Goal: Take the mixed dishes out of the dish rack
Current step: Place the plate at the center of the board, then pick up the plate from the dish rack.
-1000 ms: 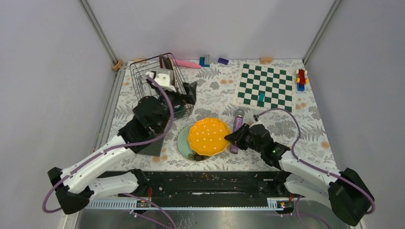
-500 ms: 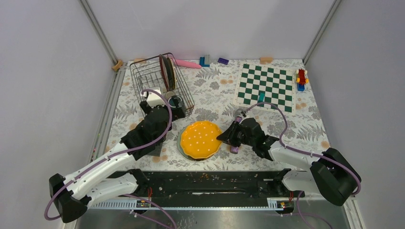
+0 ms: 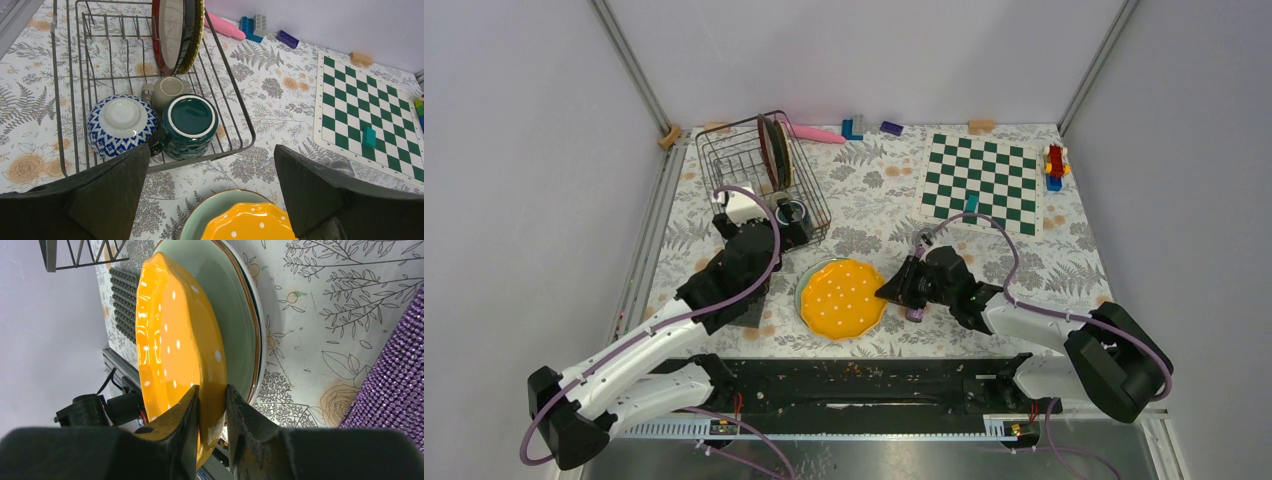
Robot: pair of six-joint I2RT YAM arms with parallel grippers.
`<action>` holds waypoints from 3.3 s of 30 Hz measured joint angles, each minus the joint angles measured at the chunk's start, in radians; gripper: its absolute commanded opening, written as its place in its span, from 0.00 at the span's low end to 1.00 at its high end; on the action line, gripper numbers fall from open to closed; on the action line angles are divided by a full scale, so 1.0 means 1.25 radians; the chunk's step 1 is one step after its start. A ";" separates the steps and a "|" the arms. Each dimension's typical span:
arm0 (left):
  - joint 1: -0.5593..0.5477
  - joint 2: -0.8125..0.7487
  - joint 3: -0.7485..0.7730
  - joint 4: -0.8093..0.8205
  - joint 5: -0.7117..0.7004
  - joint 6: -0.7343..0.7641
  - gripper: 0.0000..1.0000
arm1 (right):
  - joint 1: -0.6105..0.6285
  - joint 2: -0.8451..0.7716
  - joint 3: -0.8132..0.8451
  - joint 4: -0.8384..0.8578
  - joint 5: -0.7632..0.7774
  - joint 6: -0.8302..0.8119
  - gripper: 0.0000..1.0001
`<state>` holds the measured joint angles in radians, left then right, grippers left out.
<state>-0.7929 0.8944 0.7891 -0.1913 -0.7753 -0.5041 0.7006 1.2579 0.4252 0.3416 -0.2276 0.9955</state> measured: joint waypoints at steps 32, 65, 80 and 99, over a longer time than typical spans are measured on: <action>0.018 0.003 -0.025 -0.036 -0.006 -0.017 0.99 | 0.004 0.070 0.081 -0.015 -0.002 -0.025 0.57; 0.063 0.031 -0.024 -0.044 0.005 -0.022 0.99 | 0.007 0.115 0.187 -0.139 0.031 -0.122 0.82; 0.349 0.219 0.179 -0.042 0.243 -0.017 0.99 | 0.009 -0.088 0.179 -0.215 0.153 -0.188 1.00; 0.512 0.747 0.737 -0.179 0.456 0.008 0.86 | 0.010 -0.530 -0.034 -0.278 0.457 -0.242 0.99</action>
<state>-0.1524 1.8282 1.7107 -0.4149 -0.2050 -0.4942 0.7136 0.5953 0.3824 -0.0055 0.3435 0.6933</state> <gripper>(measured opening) 0.910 0.993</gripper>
